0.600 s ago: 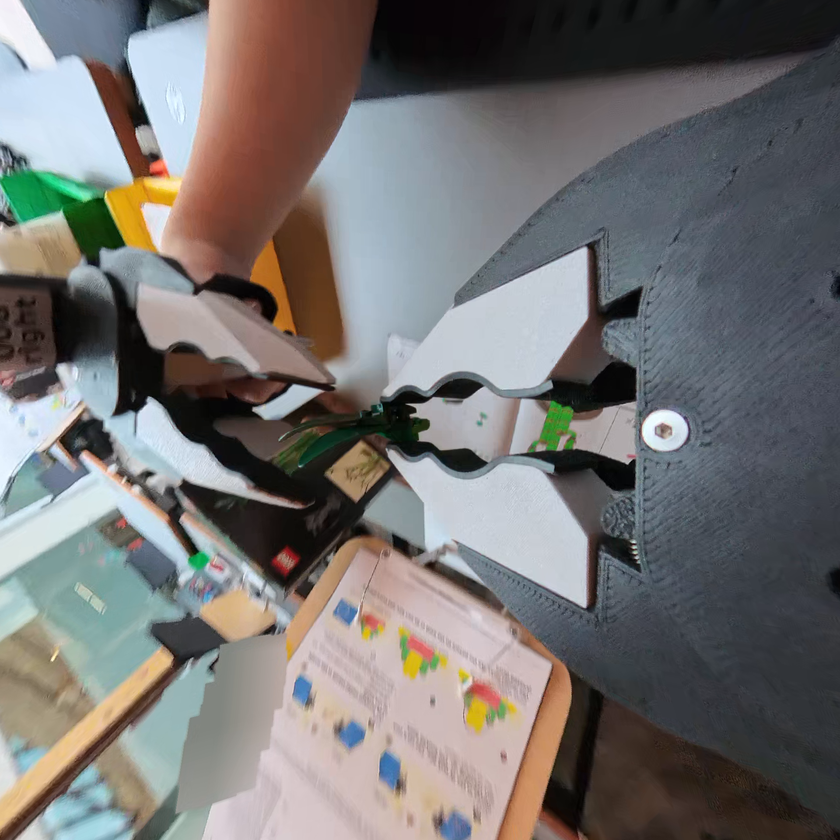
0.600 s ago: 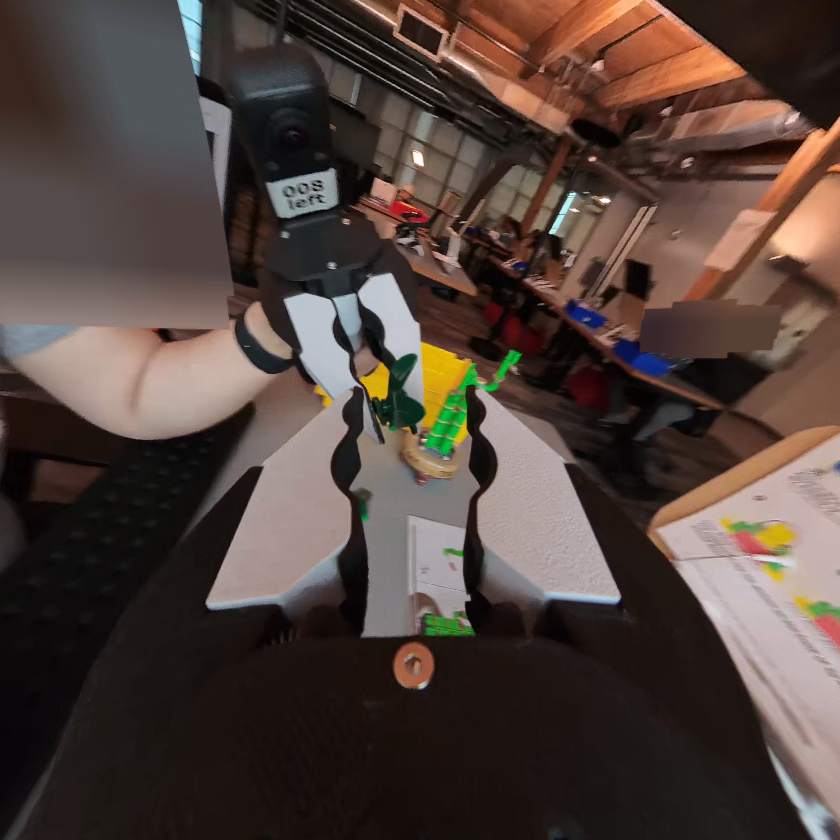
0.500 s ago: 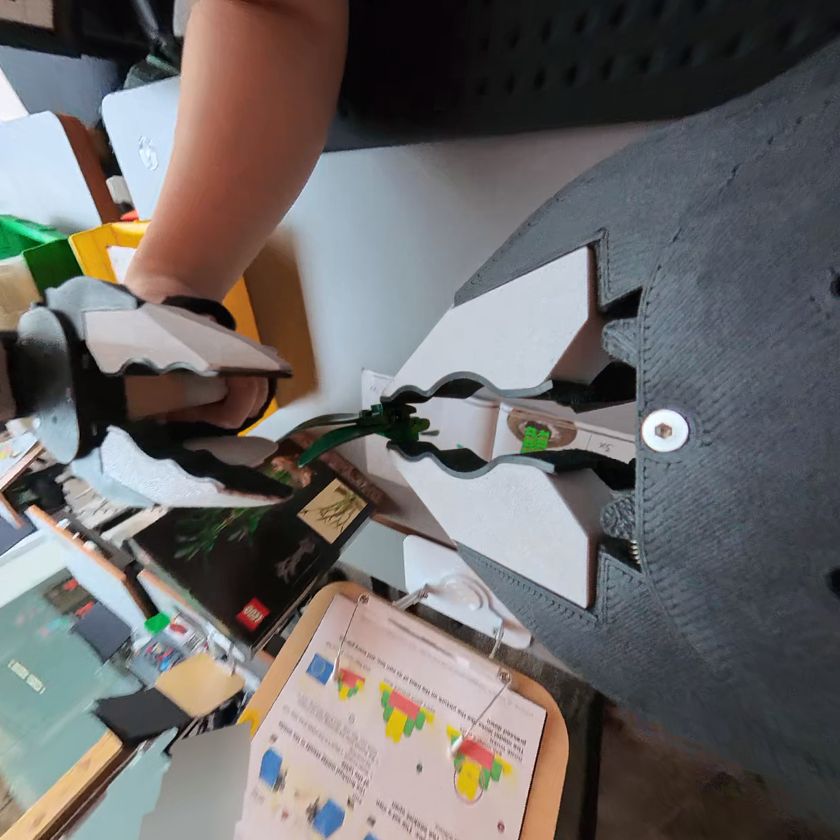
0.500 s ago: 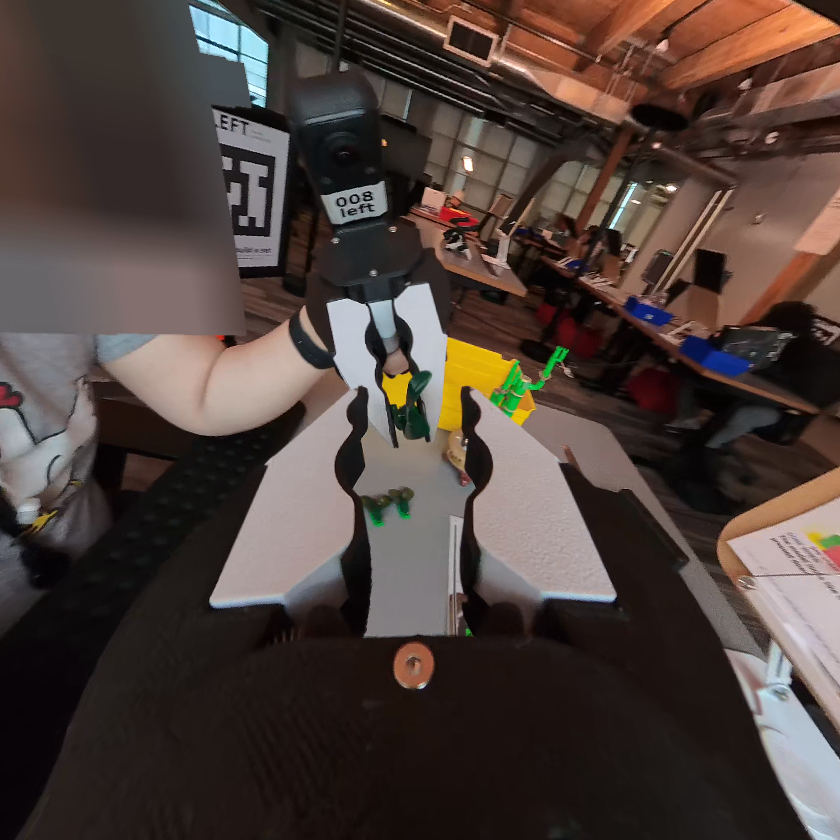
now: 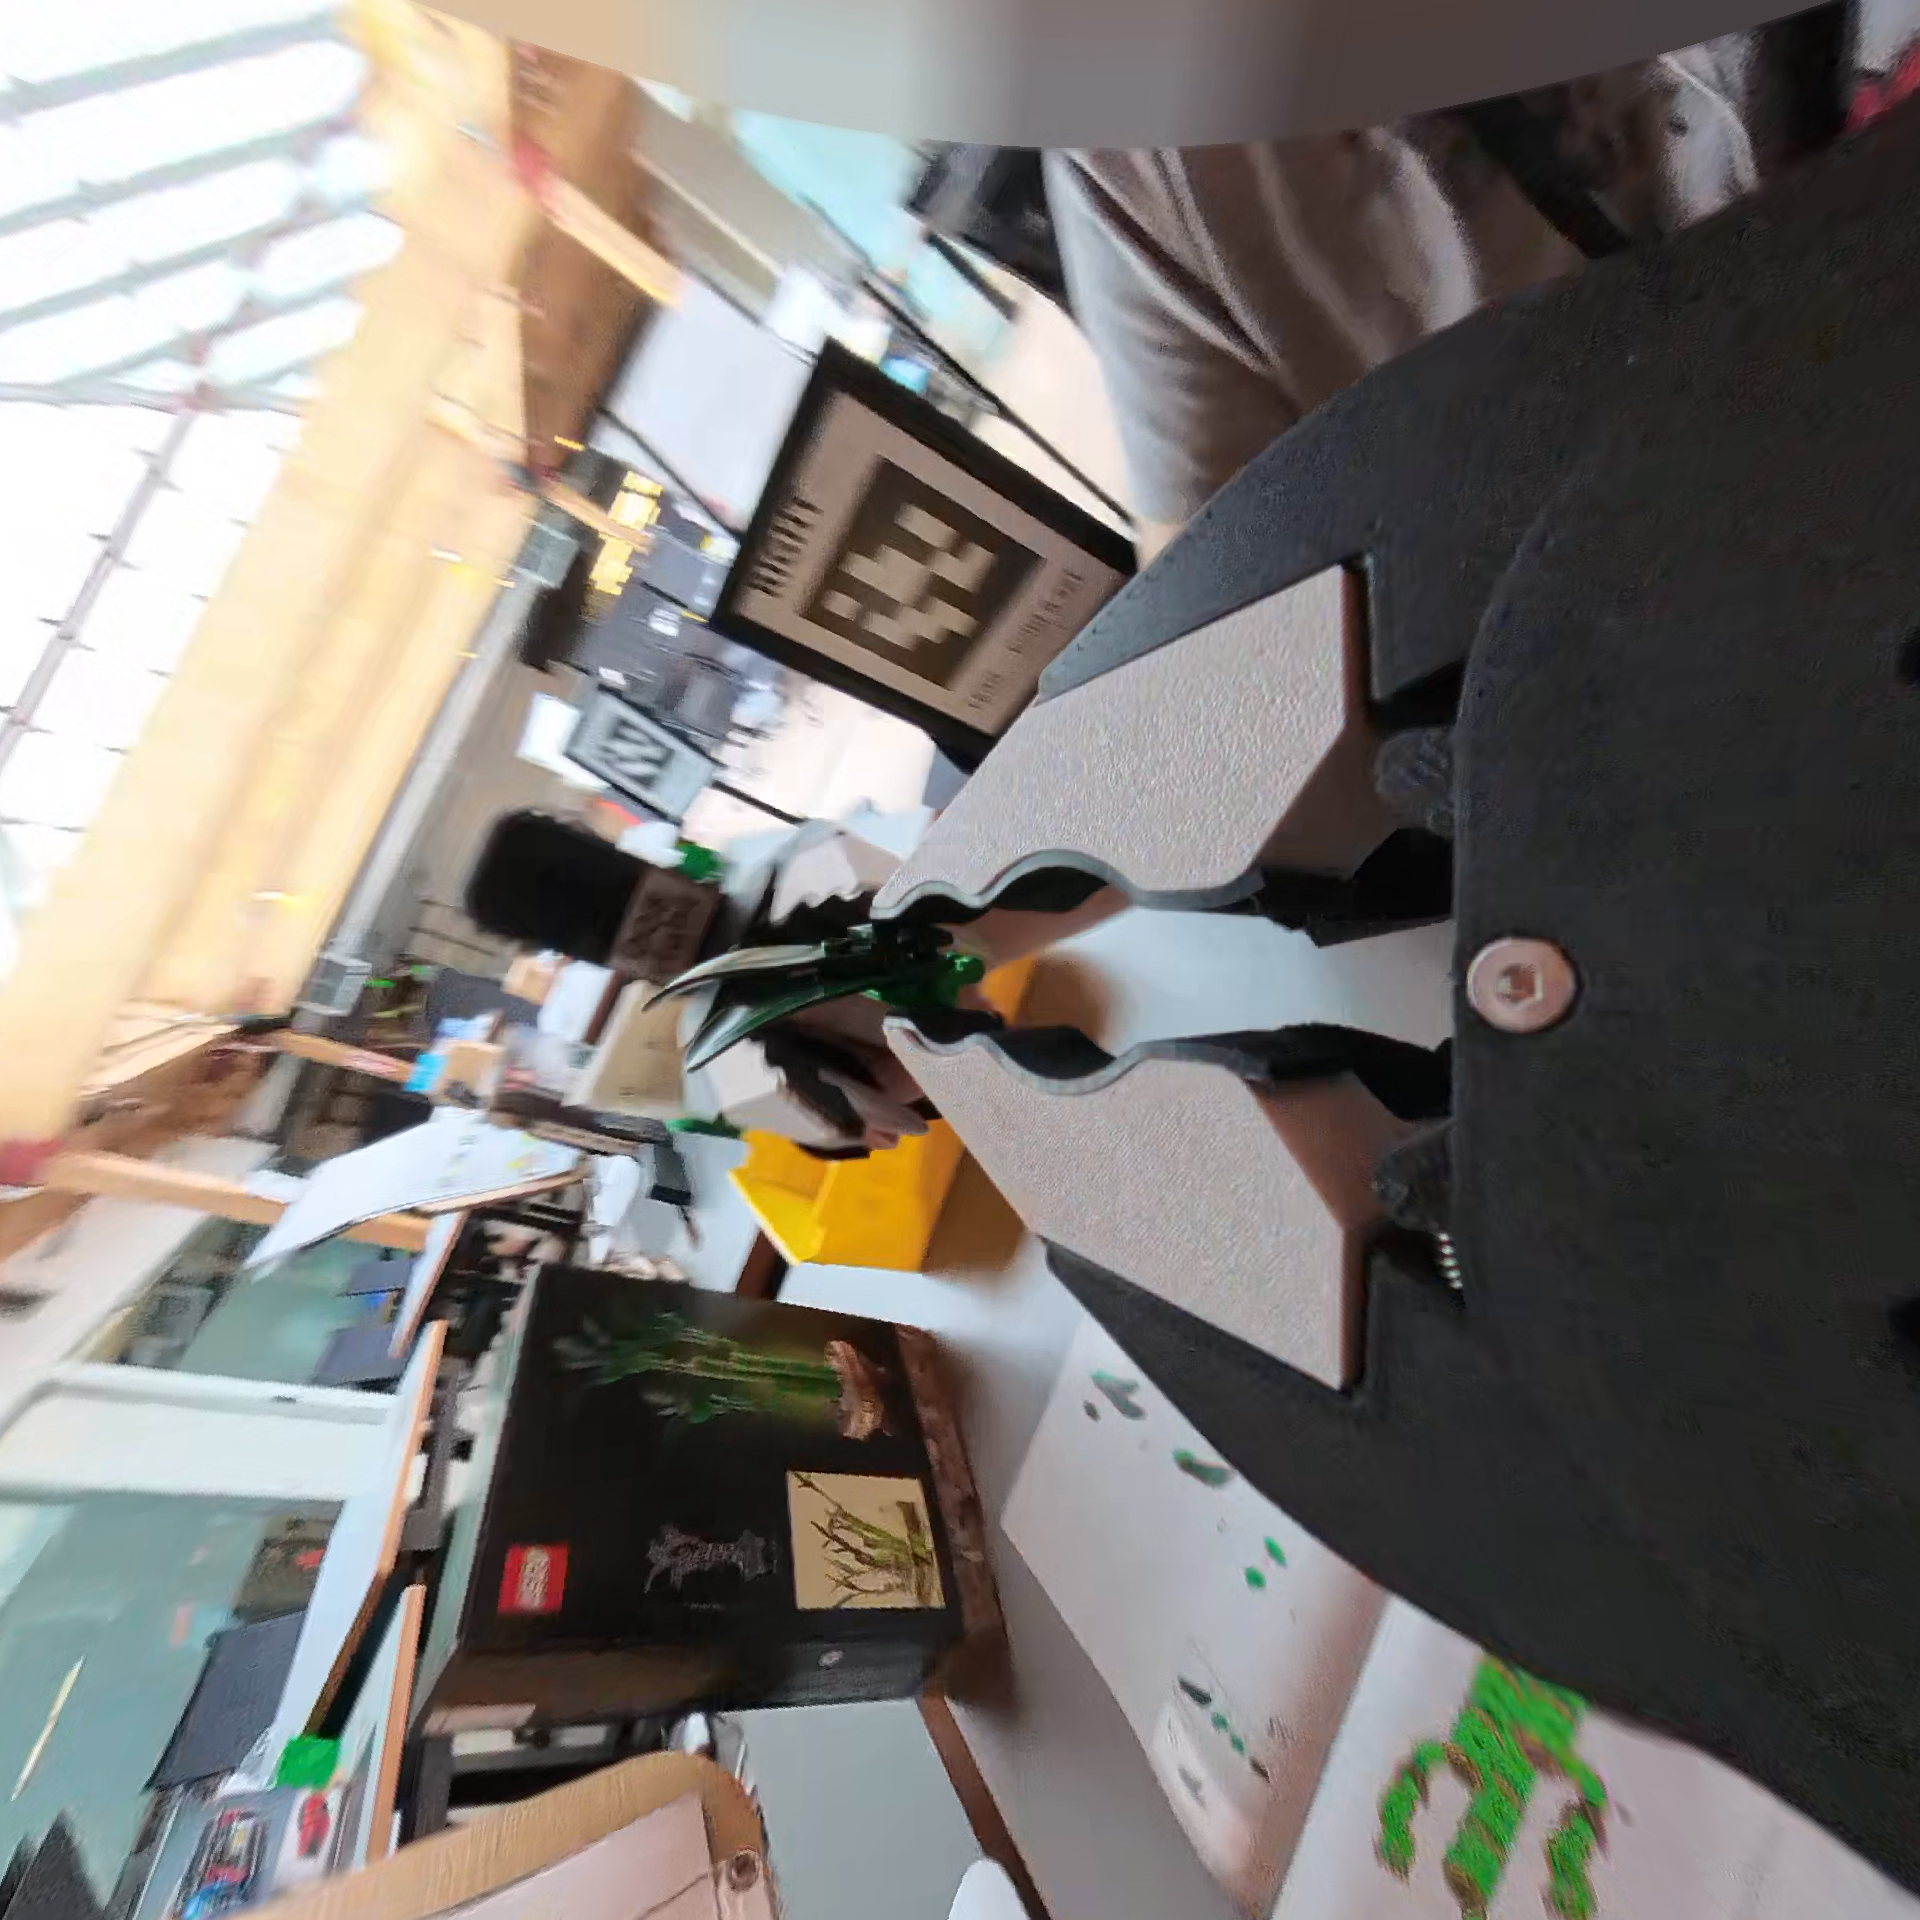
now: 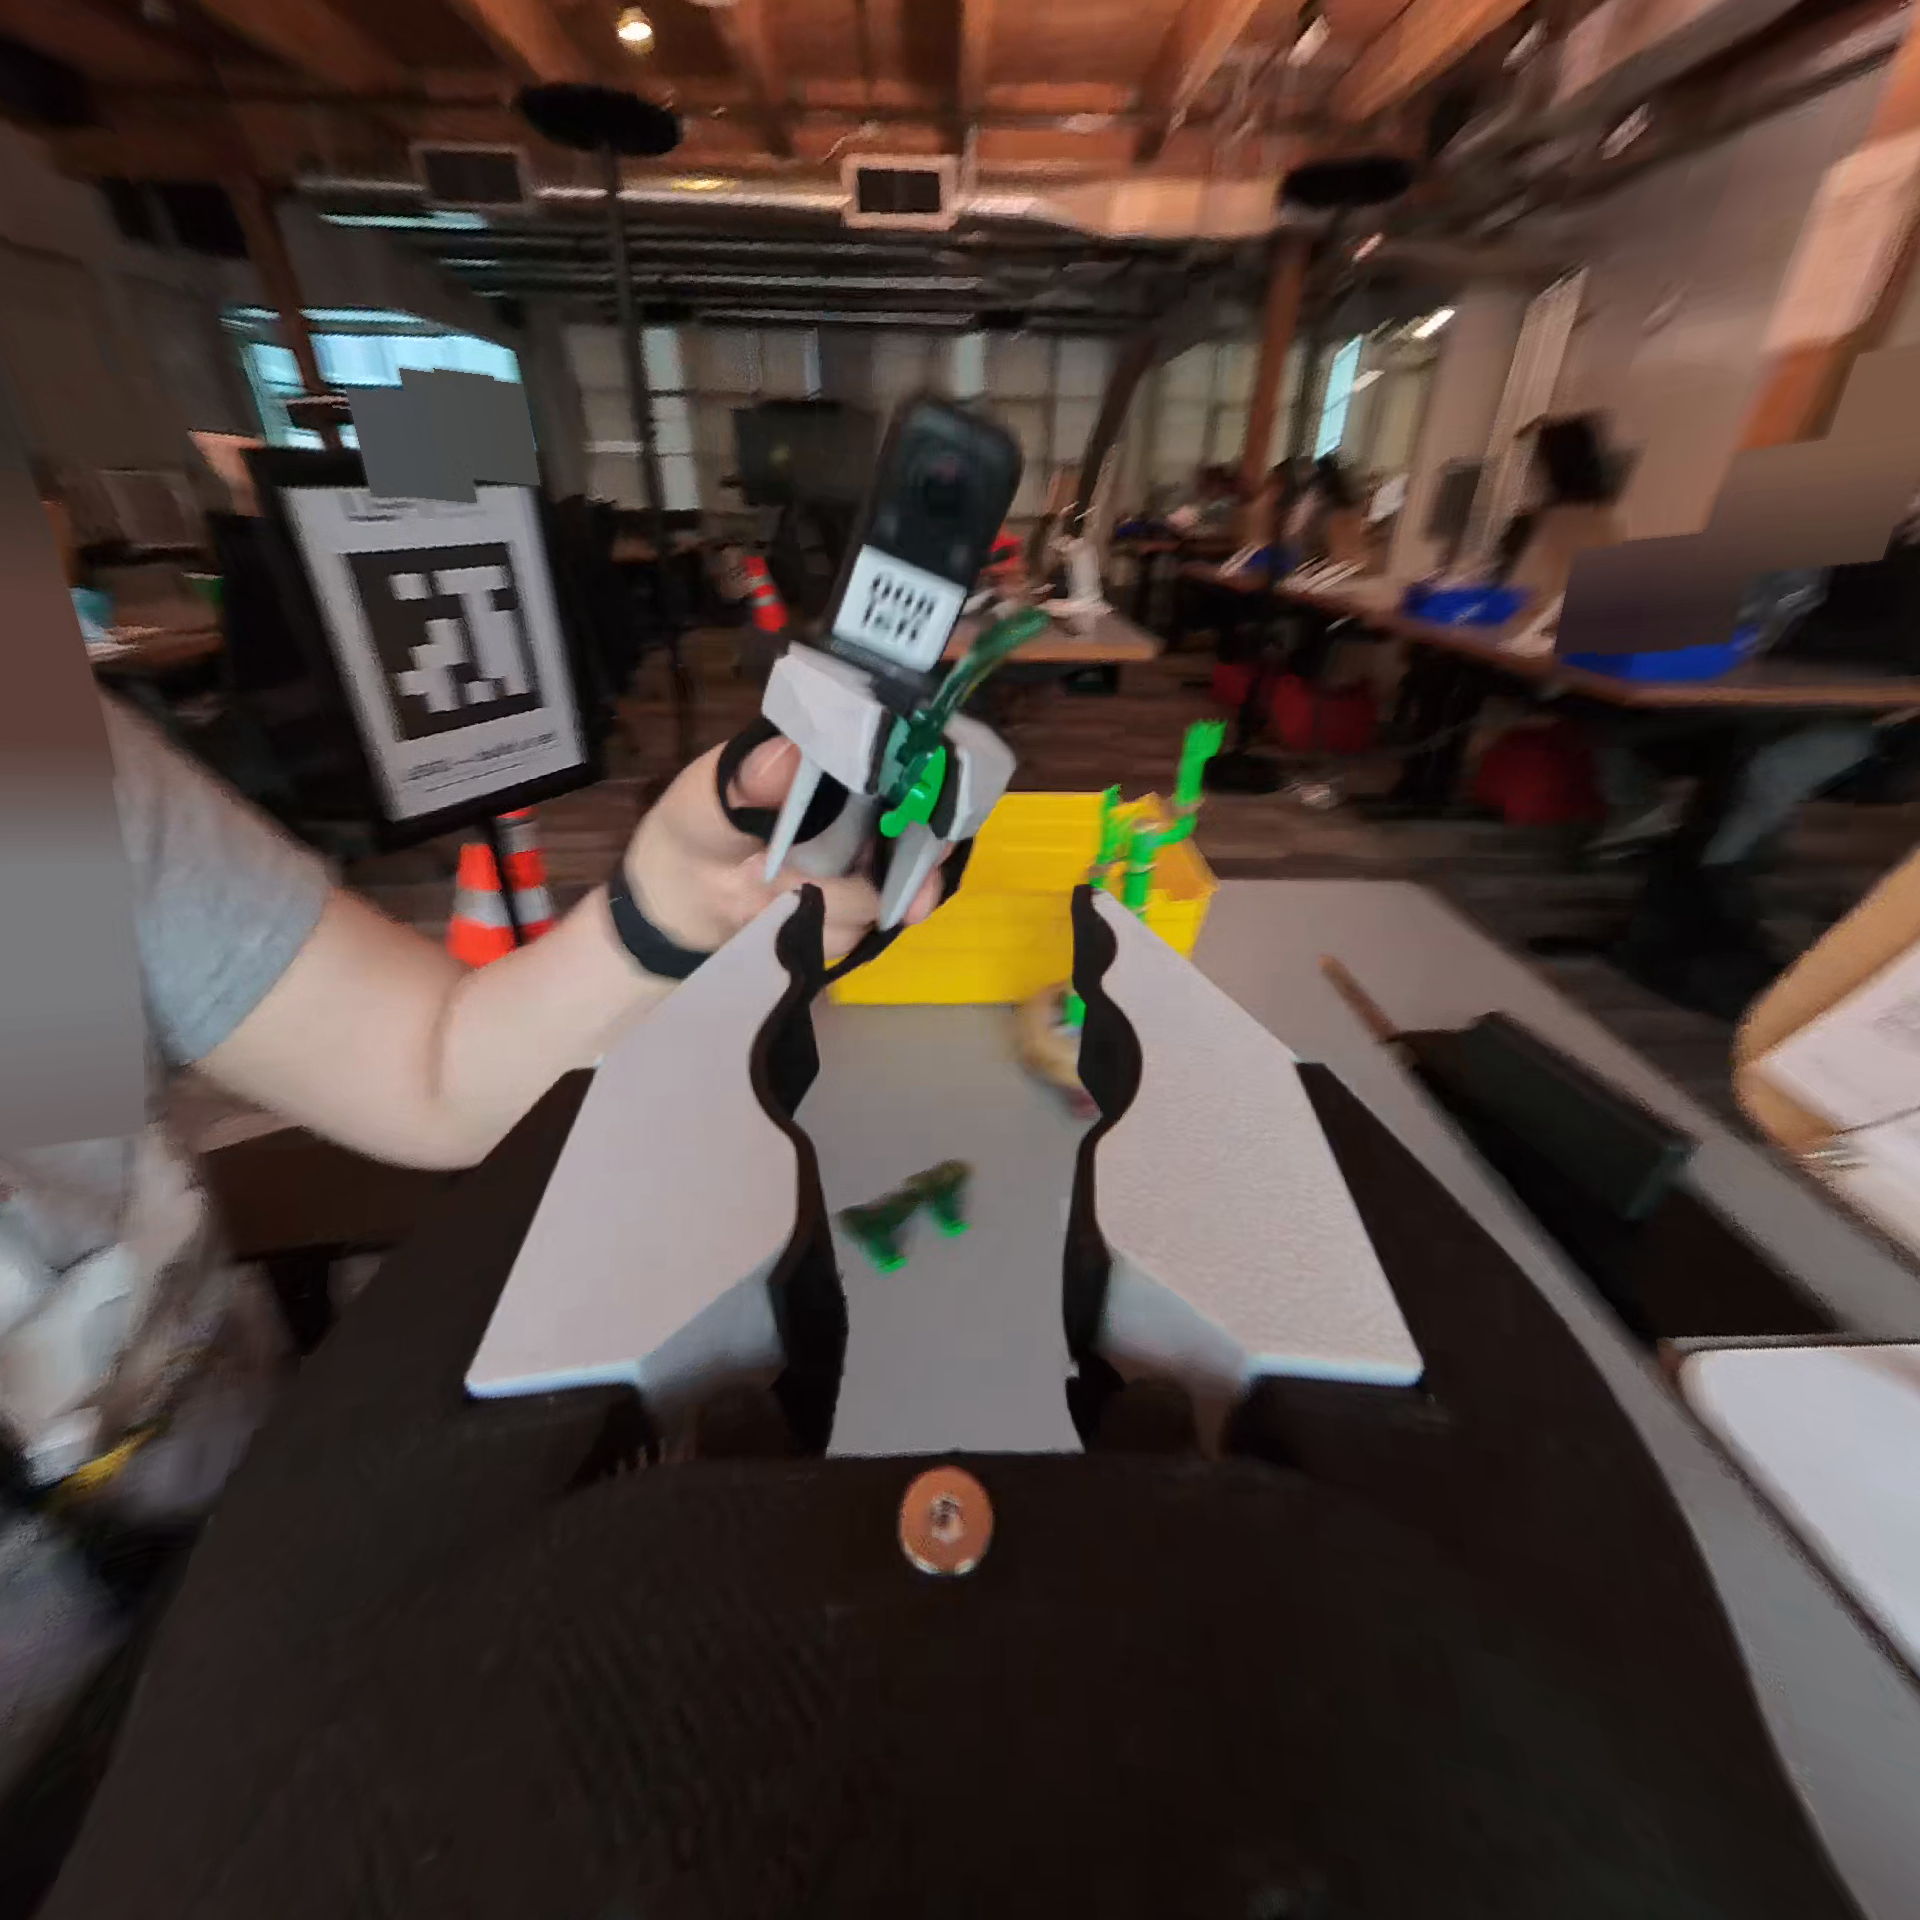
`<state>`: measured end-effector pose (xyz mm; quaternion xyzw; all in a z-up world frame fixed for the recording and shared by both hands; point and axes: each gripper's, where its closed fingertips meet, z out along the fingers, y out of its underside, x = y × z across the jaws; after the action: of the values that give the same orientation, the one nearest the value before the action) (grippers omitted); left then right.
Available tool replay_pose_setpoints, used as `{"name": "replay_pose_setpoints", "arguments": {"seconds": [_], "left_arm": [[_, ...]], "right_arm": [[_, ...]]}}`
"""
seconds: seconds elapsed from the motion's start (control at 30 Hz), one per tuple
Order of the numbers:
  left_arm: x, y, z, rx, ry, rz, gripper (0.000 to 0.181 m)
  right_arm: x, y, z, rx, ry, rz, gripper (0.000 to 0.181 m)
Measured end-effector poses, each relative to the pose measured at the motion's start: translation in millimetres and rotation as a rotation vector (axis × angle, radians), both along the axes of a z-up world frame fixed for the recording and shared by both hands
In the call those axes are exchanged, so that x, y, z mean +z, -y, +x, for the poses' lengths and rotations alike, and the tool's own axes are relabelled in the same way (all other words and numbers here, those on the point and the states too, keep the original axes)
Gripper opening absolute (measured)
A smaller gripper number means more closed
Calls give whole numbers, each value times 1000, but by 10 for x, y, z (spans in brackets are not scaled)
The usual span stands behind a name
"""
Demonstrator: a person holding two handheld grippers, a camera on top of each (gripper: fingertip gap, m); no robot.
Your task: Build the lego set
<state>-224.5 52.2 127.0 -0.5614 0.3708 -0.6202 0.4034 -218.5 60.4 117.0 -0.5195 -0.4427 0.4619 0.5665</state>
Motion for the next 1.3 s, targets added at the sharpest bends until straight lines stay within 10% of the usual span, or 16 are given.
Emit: {"name": "replay_pose_setpoints", "arguments": {"seconds": [0.2, 0.5, 0.93, 1.13, 1.3], "left_arm": [[137, -329, -142, 93, 248, -239, 13], [151, -375, -132, 132, 352, -358, 13], [145, -328, -54, 63, 360, -395, 24], [129, -254, -152, 129, 118, -36, 25], [208, -241, -369, 580, -229, 834, 46]], "right_arm": [[241, -42, -131, -384, 94, 504, 30], [153, -293, -396, -756, 199, 713, 22], [184, -354, -291, -702, 118, 488, 6], [424, -310, 122, -429, -145, -1, 6], [251, -256, 220, -210, -120, -324, 6]]}}
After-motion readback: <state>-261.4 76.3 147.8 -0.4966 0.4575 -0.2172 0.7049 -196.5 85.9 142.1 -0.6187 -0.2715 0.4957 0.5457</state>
